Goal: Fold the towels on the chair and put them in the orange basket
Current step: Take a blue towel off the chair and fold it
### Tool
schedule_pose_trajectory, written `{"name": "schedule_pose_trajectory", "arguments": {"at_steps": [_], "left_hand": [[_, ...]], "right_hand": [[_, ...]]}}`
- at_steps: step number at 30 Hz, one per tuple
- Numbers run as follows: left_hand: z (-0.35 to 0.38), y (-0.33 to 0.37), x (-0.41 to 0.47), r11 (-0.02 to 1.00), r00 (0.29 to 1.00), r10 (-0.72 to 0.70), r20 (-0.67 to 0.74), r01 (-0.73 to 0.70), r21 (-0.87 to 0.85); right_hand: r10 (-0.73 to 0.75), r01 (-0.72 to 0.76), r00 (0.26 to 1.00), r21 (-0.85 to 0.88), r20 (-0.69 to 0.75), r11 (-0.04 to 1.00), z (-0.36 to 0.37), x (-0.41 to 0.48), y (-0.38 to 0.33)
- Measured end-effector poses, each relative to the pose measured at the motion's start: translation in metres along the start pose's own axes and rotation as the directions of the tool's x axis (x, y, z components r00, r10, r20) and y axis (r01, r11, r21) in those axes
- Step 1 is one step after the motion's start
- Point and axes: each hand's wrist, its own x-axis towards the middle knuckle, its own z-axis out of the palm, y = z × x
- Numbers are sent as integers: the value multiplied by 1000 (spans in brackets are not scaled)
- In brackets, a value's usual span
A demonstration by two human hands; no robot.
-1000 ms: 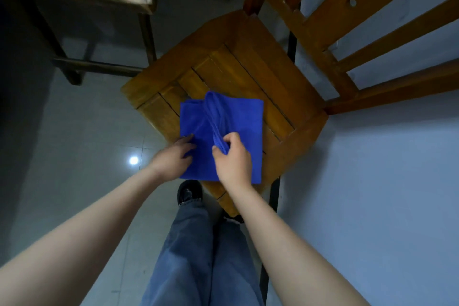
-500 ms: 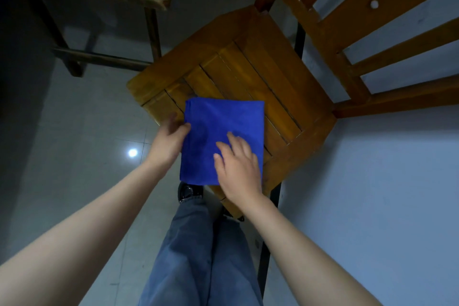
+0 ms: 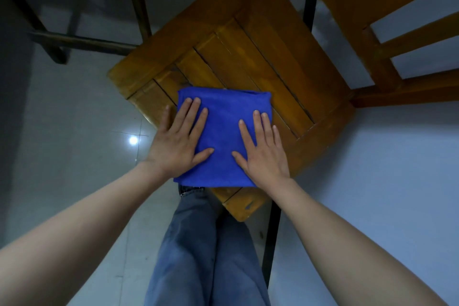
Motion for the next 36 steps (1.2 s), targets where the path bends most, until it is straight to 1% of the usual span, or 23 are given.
{"name": "schedule_pose_trajectory", "arguments": {"at_steps": [3, 5, 6, 7, 8, 9, 11, 12, 13, 14, 15, 17, 23, 26, 29, 31, 33, 36], "left_hand": [[7, -2, 2, 1000, 1000, 4, 15, -4, -26], [4, 0, 2, 999, 999, -13, 41, 15, -51], [1, 1, 2, 998, 998, -26, 53, 29, -61], [-4, 2, 2, 996, 997, -46, 55, 50, -72], [-12, 6, 0, 996, 998, -58, 33, 60, -72], [-18, 12, -4, 998, 999, -42, -21, 41, -58], [-20, 25, -17, 995, 986, 96, -133, -94, 25], [-16, 33, -28, 985, 975, 172, -143, -165, 60], [-10, 40, -41, 976, 970, 212, -116, -203, 78], [-2, 47, -53, 975, 975, 210, -72, -204, 89], [5, 52, -63, 979, 983, 181, -30, -178, 97], [17, 64, -79, 987, 992, 129, -14, -127, 103], [25, 85, -104, 988, 990, 129, -48, -125, 87], [22, 88, -103, 993, 993, 118, -28, -117, 36], [16, 88, -97, 985, 985, 169, -36, -168, 28], [11, 85, -94, 979, 978, 206, -30, -206, 5], [3, 83, -96, 966, 965, 257, -45, -257, 1], [-9, 79, -95, 962, 961, 274, -32, -275, -9]], "right_hand": [[-17, 17, 1000, 5, 3, 1000, -2, 2, -2], [-44, 42, 996, 23, 78, 999, -6, 0, -1], [-41, 38, 995, 31, 92, 999, -9, -1, -1], [-34, 33, 997, 21, 71, 999, -11, -3, -1], [-29, 29, 999, -6, 21, 1000, -14, -7, -2], [-31, 31, 999, -26, -7, 999, -14, -11, -4], [-81, 80, 997, -43, -8, 996, -12, -21, -3], [-116, 116, 993, -44, 12, 992, -7, -29, -2], [-141, 142, 990, -35, 22, 989, -2, -39, -2], [-154, 154, 988, -23, 26, 988, 2, -48, -3], [-149, 149, 988, -9, 28, 989, 8, -56, -5], [-117, 117, 993, 5, 21, 993, 18, -71, -11], [-89, 92, 991, 27, -105, 995, 44, -122, -29], [-75, 76, 995, 20, -59, 997, 48, -138, -35], [-38, 38, 999, 11, -12, 999, 45, -137, -38], [-24, 24, 1000, 3, -8, 1000, 43, -132, -37], [-42, 43, 997, 12, -70, 999, 40, -133, -35], [-73, 91, 964, 59, -255, 994, 33, -136, -28]]}}
